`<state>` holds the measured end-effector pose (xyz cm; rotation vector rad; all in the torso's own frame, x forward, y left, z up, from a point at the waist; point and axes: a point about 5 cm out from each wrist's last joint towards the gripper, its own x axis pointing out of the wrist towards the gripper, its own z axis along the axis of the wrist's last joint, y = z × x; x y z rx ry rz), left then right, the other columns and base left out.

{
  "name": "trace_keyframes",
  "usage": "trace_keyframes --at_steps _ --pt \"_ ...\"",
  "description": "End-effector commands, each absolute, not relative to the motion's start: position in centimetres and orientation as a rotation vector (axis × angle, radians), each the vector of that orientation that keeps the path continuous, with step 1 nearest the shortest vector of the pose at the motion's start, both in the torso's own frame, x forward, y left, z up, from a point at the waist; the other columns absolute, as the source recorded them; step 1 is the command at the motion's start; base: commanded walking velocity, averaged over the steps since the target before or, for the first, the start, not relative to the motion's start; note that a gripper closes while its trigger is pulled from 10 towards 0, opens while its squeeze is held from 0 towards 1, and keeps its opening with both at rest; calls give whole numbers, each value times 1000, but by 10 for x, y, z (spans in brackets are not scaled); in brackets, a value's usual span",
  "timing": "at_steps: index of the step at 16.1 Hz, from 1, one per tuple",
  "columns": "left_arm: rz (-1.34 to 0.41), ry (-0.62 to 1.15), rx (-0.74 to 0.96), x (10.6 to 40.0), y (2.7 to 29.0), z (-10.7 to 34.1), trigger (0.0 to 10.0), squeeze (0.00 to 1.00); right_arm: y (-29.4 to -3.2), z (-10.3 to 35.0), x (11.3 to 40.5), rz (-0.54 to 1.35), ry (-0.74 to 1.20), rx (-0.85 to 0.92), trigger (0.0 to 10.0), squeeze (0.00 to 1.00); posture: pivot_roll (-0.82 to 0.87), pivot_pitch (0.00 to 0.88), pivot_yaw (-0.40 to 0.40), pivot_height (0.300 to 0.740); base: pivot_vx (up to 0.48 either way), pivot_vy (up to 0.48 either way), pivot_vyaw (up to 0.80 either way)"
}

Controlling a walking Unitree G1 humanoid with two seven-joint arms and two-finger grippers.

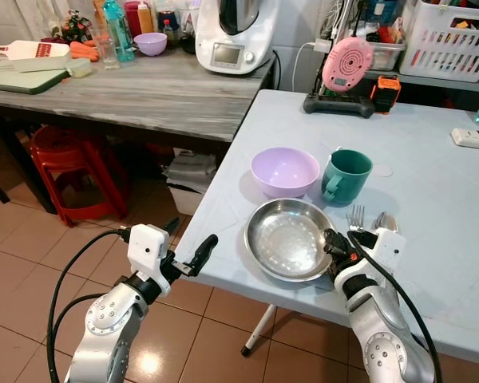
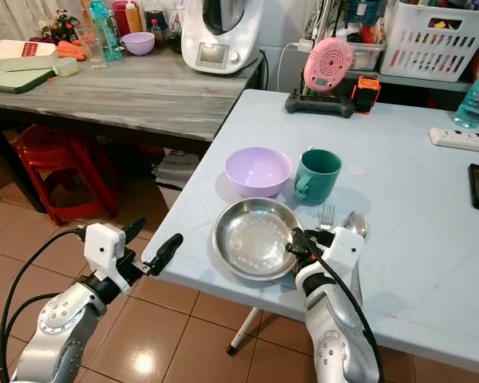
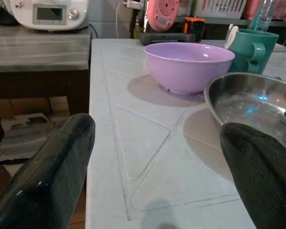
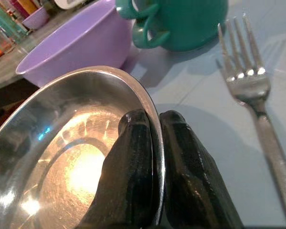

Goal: Setting the table

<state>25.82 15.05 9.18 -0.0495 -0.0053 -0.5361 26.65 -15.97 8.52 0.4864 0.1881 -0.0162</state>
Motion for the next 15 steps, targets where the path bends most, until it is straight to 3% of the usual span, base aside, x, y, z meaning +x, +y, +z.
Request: trace_keyframes --at_steps 1,5,6,7,10,11,12,15 --pt "-551 -4 -26 259 153 94 10000 0 -165 69 262 -93 258 477 10000 0 -16 0 29 740 0 0 0" --pt "-689 12 -14 249 153 94 10000 0 -165 64 263 -161 286 590 10000 0 -15 0 29 740 0 0 0" --pt "-693 16 -1 249 155 93 10000 0 -166 63 264 -182 283 611 6431 0 -14 0 30 740 0 0 0" --pt "-689 18 4 249 156 92 10000 0 -166 64 265 -188 279 633 0 0 -14 0 30 740 0 0 0" --pt "-691 19 1 250 155 92 10000 0 -165 64 267 -185 288 624 0 0 -14 0 30 740 0 0 0" --pt "-692 18 -2 249 154 91 10000 0 -165 63 267 -187 291 641 1294 0 -11 0 26 740 0 0 0" --pt "-692 19 -4 249 153 91 10000 0 -165 63 267 -192 295 636 10000 0 -10 0 25 740 0 0 0" --pt "-692 23 -9 247 152 89 10000 0 -166 63 268 -196 303 632 10000 0 -11 0 22 740 0 0 0"
